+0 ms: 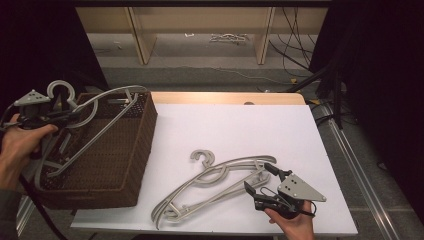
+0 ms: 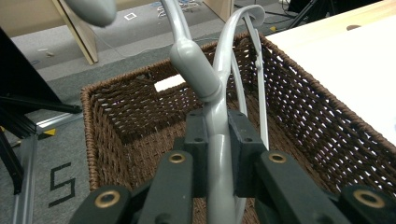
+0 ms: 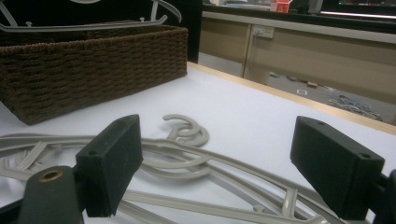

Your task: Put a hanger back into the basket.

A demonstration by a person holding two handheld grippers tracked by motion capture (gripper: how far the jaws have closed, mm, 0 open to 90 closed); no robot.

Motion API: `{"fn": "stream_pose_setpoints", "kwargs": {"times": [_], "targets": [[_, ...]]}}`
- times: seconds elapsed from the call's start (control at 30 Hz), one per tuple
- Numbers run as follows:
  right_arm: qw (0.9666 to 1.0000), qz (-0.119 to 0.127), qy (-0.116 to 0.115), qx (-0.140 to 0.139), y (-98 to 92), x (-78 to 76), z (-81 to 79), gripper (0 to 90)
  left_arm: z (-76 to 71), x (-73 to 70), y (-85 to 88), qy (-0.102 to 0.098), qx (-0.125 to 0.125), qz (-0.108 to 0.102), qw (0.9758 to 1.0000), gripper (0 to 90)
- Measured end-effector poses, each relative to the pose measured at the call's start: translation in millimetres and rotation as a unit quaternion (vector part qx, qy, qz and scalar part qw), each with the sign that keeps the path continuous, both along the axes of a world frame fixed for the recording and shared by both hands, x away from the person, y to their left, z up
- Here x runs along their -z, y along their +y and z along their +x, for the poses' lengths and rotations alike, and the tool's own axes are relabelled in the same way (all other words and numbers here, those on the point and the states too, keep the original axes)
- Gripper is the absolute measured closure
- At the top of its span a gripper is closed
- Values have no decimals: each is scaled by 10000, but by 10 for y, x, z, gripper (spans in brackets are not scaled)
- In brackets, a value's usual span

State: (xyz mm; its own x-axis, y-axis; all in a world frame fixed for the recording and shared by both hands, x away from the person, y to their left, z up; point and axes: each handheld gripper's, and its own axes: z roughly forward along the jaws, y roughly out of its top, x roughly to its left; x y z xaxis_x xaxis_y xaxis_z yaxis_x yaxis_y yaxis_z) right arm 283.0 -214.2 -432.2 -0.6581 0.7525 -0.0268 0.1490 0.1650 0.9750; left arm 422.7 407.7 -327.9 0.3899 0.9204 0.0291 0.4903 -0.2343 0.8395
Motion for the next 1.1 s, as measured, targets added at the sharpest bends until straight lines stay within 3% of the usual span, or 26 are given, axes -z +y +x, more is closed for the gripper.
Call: {"fn": "stream_pose_setpoints", "kwargs": {"times": [0.13, 0.17, 0.37, 0.67, 0.73, 0.8, 0.97, 1.0, 1.03, 1.1], "targets": [[10000, 67, -37, 12, -6, 3, 4, 179, 5, 9, -13, 39, 63, 134, 9999, 800], [10000, -30, -24, 71, -14, -10, -5, 179, 23, 27, -34, 31, 100, 201, 9997, 800], [10000, -45, -14, 58, -11, -8, -7, 179, 40, 69, -39, 44, 120, 338, 9993, 801], [10000, -58, -22, 53, -15, -7, -8, 178, 81, 155, 21, 73, -12, 282, 9996, 802], [10000, -35, -34, 59, -12, -8, -7, 179, 98, 186, 24, 169, -49, 367, 9992, 803], [10000, -8, 10, -26, -3, 1, -3, 178, 119, 235, 83, 404, 17, 713, 9966, 804], [9999, -87, -138, 38, -14, -9, 4, 179, 128, 351, 102, 517, 5, 750, 9958, 805], [9999, -116, 55, 21, -22, -10, -12, 179, 128, 373, 108, 557, 10, 779, 9954, 805], [10000, -63, -71, 15, -17, -1, 7, 179, 128, 393, 109, 593, 4, 754, 9954, 804], [10000, -55, -6, 33, -11, -8, -6, 179, 137, 494, 108, 759, -59, 772, 9941, 802]]}}
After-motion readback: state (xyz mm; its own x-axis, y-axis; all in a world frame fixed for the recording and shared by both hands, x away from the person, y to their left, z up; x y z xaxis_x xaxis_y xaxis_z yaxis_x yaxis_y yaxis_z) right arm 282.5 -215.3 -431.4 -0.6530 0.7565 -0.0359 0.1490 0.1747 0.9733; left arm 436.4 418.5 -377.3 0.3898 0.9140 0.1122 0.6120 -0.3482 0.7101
